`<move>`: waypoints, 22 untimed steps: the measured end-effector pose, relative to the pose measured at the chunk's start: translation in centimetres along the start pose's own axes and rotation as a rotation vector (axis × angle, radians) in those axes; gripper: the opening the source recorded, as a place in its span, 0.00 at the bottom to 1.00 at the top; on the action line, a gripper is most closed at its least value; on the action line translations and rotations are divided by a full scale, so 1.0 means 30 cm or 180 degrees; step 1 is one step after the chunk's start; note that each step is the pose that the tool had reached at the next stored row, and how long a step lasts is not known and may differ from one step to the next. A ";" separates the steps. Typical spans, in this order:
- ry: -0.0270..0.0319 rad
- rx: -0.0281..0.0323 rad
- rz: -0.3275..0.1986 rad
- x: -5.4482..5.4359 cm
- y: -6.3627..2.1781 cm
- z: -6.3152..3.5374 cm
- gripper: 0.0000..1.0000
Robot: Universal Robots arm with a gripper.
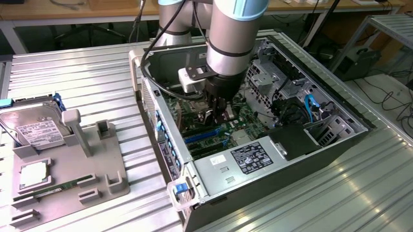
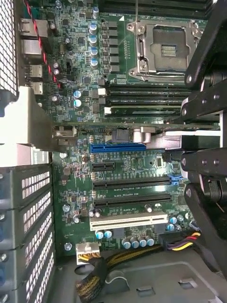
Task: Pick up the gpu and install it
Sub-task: 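Insert the gpu into the slot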
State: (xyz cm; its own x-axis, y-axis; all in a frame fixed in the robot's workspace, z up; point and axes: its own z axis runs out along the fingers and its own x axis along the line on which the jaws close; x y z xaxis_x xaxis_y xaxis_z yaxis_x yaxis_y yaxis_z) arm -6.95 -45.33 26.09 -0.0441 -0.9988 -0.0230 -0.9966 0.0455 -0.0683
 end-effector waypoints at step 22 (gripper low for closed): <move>-0.0111 -0.0006 0.0008 0.052 0.031 0.024 0.28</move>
State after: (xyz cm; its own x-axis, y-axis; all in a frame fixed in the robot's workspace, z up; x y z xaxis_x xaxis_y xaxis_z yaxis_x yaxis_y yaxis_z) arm -7.88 -46.83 25.27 -0.0440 -0.9974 -0.0578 -0.9966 0.0479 -0.0664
